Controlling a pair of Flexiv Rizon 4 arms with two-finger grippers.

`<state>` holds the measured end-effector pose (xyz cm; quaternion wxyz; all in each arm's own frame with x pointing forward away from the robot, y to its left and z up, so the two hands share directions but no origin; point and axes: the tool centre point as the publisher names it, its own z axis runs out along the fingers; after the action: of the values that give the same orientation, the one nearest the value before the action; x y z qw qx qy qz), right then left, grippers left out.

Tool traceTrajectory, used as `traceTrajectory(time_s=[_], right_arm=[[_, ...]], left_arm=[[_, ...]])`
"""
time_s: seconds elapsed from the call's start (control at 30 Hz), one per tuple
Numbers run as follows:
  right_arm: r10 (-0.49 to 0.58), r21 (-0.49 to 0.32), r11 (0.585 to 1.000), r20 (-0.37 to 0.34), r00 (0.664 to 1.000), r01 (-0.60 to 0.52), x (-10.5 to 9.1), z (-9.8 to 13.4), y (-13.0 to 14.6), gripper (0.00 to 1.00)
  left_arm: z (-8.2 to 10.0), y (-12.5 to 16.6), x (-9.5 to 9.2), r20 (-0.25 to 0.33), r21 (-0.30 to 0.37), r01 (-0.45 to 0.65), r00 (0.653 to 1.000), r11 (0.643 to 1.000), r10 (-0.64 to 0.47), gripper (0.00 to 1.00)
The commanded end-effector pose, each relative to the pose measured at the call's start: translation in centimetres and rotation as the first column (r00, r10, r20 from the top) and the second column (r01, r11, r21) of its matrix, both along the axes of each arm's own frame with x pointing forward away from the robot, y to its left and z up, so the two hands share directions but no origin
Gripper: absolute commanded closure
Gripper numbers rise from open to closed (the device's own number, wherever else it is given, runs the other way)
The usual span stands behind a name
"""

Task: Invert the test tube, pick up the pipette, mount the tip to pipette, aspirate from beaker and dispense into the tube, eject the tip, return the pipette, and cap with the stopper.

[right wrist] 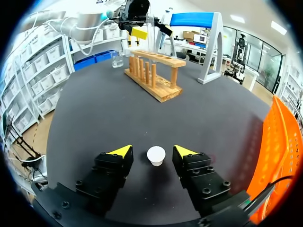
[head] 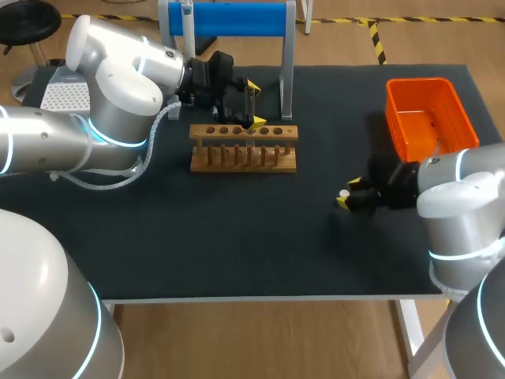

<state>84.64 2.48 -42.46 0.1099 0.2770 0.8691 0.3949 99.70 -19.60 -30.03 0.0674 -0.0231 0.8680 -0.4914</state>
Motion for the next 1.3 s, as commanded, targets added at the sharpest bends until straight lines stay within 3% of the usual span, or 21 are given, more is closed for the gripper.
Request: traceTrajectory(time_s=[0.03, 0.53, 1.3], right_arm=[[-0.001, -0.006, 1.000, -0.001, 1.000, 0.001, 0.33, -0.45, 0.28, 0.47], [0.006, -0.017, 1.000, -0.001, 1.000, -0.006, 0.63, -0.77, 0.57, 0.48], [0.005, -0.036, 0.999, 0.004, 1.000, -0.004, 0.61, -0.76, 0.53, 0.61]], left_arm=[[-0.07, -0.03, 0.04, 0.000, -0.001, 0.000, 1.000, 1.000, 0.000, 0.00], [-0.07, -0.03, 0.04, 0.000, -0.001, 0.000, 1.000, 1.000, 0.000, 0.00], [-0.07, -0.03, 0.04, 0.000, -0.001, 0.000, 1.000, 1.000, 0.000, 0.00]])
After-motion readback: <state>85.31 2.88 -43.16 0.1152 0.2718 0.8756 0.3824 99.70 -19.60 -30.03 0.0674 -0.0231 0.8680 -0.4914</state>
